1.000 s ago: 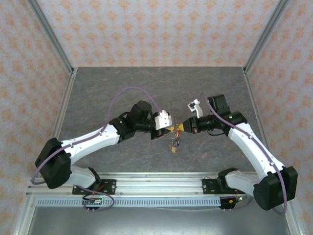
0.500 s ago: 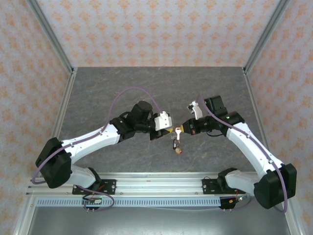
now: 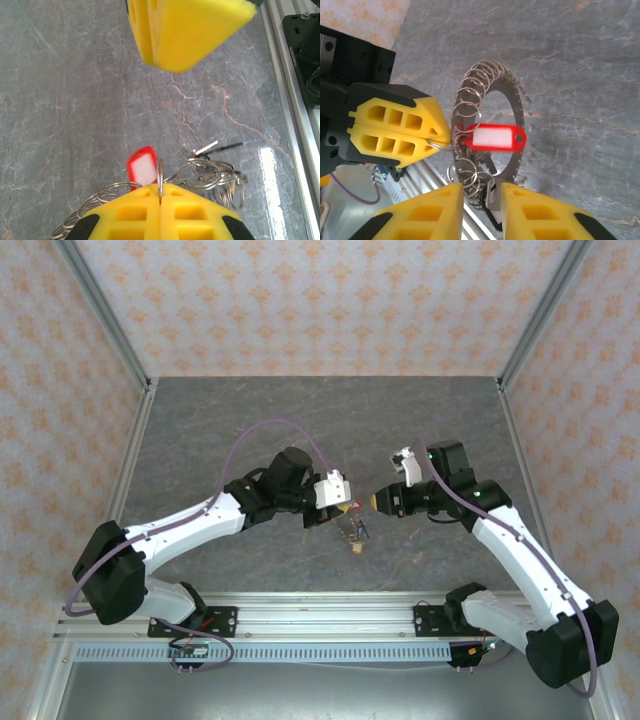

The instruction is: Put the keys on the keyring

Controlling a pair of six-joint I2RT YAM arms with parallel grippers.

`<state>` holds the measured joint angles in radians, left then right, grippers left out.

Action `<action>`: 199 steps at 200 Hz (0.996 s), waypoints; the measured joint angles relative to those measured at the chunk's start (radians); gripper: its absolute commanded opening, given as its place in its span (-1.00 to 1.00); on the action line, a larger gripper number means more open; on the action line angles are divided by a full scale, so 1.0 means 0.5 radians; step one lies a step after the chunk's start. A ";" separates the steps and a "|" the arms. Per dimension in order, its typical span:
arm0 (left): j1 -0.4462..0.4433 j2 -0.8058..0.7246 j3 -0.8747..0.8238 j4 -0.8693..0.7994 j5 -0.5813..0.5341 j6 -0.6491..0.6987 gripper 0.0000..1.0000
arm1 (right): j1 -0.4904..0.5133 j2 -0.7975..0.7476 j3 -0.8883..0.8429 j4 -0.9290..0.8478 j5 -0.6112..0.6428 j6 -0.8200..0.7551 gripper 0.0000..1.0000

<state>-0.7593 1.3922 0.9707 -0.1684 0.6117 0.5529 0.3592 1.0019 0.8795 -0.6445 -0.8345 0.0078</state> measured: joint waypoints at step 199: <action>0.000 -0.001 0.078 -0.182 0.170 0.156 -1.00 | 0.079 0.018 -0.603 0.883 -0.218 -0.967 -0.14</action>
<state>-0.7593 1.3918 1.0096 -0.2596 0.6968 0.6308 0.3988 1.0107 0.5777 -0.2031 -0.9436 -0.4759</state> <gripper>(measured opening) 0.040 0.423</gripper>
